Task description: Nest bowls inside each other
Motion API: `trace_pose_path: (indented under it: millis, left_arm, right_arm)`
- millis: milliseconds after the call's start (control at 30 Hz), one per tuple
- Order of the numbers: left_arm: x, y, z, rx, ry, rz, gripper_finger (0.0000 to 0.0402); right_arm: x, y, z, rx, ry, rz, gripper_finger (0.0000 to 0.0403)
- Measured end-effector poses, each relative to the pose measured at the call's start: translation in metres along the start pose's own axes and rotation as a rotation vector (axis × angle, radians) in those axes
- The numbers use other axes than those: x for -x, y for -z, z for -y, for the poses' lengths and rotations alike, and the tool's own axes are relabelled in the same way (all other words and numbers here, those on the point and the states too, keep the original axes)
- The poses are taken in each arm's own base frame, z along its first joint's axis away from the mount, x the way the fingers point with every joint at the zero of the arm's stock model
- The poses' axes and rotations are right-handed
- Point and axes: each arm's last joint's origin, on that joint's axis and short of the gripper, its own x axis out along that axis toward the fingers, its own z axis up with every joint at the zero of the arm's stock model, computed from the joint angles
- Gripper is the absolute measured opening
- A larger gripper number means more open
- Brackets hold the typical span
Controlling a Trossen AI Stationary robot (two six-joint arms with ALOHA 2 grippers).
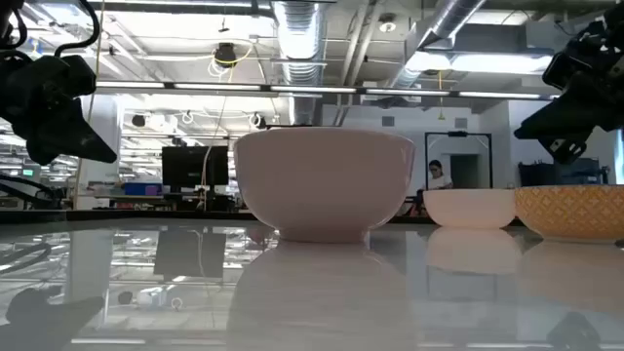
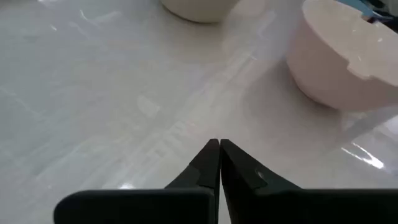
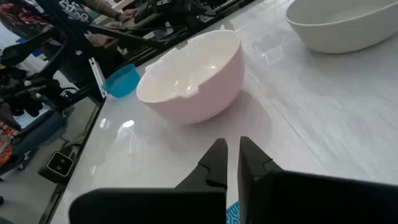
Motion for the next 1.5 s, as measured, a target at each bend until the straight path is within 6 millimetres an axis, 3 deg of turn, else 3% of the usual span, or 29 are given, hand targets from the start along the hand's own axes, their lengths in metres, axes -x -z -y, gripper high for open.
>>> trace_pose_path:
  millis: [367, 533, 900, 1067, 1500]
  left_arm:
    - [0.0, 0.001, 0.001, 0.019, 0.021, -0.022, 0.0]
    - [0.0, -0.006, 0.01, 0.418, 0.116, 0.006, 0.0]
    - [0.001, -0.014, 0.007, 0.877, 0.054, 0.224, 0.0]
    - [0.001, -0.015, 0.007, 0.945, 0.044, 0.274, 0.0]
    - [0.002, -0.018, 0.005, 0.918, 0.008, 0.363, 0.0]
  right_arm:
    - [0.0, 0.0, 0.0, 0.0, 0.0, 0.0, 0.0011]
    - [-0.001, -0.003, -0.002, -0.207, -0.035, 0.036, 0.0011]
    - [0.0, -0.01, 0.003, -0.508, 0.087, 0.2, 0.0011]
    - [0.001, -0.013, 0.006, -0.527, 0.148, 0.263, 0.0011]
    - [0.002, -0.019, 0.01, -0.546, 0.173, 0.339, 0.0011]
